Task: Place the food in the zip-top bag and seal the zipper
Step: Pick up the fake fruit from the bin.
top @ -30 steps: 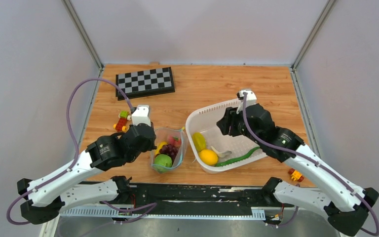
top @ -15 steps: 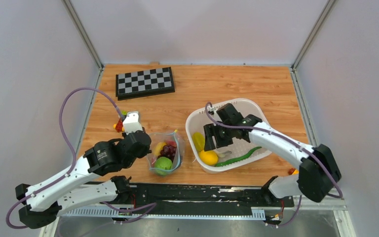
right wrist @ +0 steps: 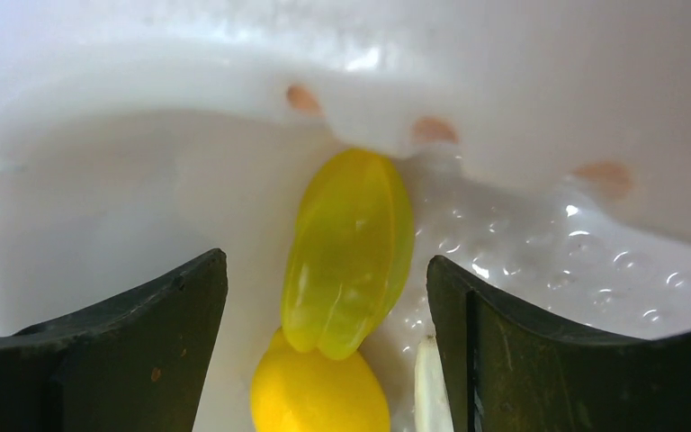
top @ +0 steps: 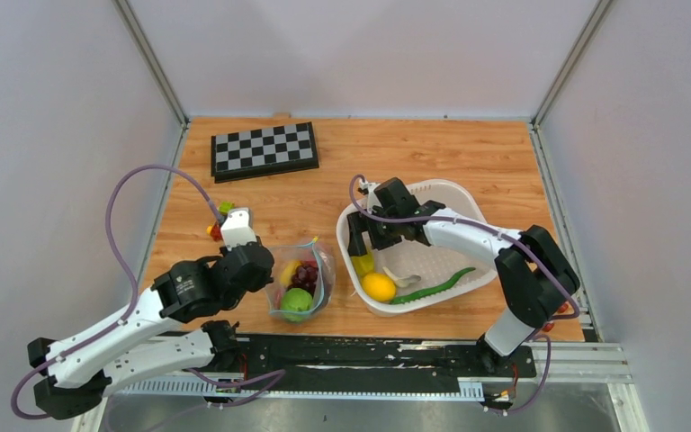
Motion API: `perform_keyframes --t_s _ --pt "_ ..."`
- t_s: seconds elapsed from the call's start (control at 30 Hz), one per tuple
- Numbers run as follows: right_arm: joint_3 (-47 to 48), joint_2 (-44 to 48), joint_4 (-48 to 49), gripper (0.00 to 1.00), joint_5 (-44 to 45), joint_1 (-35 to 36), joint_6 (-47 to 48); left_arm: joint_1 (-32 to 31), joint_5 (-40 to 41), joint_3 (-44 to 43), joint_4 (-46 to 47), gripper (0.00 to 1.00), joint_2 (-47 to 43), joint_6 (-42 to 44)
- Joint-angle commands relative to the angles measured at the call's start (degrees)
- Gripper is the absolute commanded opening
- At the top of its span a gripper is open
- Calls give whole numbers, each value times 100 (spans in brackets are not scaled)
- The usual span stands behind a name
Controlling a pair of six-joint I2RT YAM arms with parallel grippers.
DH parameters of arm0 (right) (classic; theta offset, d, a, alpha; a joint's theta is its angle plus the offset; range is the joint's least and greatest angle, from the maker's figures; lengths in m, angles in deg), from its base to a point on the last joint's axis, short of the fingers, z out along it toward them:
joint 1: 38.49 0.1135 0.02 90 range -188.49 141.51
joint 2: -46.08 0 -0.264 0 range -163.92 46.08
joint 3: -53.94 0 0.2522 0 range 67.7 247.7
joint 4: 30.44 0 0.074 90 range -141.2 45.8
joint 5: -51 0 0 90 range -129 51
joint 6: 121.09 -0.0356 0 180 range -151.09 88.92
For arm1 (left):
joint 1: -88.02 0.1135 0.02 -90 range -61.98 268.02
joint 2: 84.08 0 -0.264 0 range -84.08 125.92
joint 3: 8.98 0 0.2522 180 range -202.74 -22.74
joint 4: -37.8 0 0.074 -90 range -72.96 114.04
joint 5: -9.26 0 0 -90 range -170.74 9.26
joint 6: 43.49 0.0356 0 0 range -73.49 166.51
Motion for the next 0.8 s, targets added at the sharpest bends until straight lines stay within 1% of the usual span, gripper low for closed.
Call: perform_keyframes --t_s 0.0,0.07,0.13,0.33,0.47,0.53,0.77 --pt "-116 -62 579 82 378 38 -10 17 23 -353 46 0 126 113" --pt "-278 -50 755 81 453 36 70 20 44 -385 47 0 99 130" --pt "-347 -103 887 74 379 15 31 17 50 -412 47 0 61 131" --pt "-621 -53 888 60 417 33 -224 23 85 -460 68 0 -8 113" --pt "-549 342 484 44 572 23 -192 23 48 -499 116 0 73 158" --pt "-554 550 341 35 727 18 -296 18 -12 -517 149 0 159 200" --pt "-398 1576 -157 33 892 -1 -400 24 -342 -660 258 0 504 510"
